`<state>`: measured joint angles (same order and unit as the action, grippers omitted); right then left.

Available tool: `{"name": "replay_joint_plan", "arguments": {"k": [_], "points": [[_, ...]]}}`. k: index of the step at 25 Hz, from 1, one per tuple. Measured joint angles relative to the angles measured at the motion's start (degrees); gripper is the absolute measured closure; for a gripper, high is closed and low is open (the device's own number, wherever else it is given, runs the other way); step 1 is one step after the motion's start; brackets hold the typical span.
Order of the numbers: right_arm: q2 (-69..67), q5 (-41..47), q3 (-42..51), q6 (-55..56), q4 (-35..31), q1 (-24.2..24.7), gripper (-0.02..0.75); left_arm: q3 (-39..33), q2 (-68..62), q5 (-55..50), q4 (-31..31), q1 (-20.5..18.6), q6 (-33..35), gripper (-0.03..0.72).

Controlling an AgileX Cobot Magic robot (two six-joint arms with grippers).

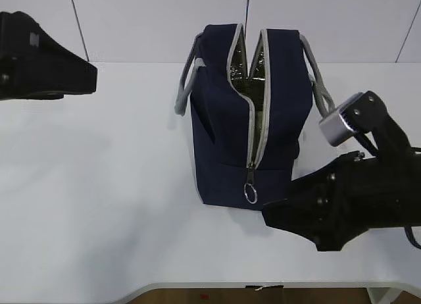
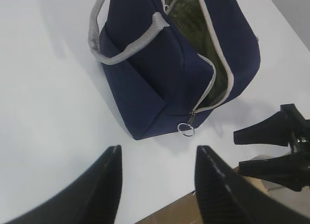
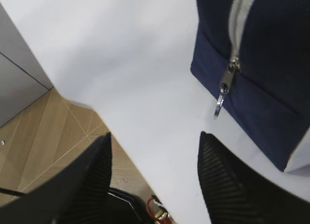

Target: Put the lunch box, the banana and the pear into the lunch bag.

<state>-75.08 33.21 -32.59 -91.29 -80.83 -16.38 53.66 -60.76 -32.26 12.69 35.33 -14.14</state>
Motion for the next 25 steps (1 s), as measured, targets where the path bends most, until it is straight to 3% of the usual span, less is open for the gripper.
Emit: {"name": "replay_joint_plan", "arguments": {"k": [11,25], "points": [[-11.89,-1.69,-0.21,-21.67,-21.07,0.00,0.286,0.00,0.00,0.13,-0.10,0.00,0.00,0.317],[-18.50,-1.82,-3.95,-24.85,-22.78,0.00,0.348,0.00,0.00,0.13,-1.47,0.00,0.00,0.317]]}}
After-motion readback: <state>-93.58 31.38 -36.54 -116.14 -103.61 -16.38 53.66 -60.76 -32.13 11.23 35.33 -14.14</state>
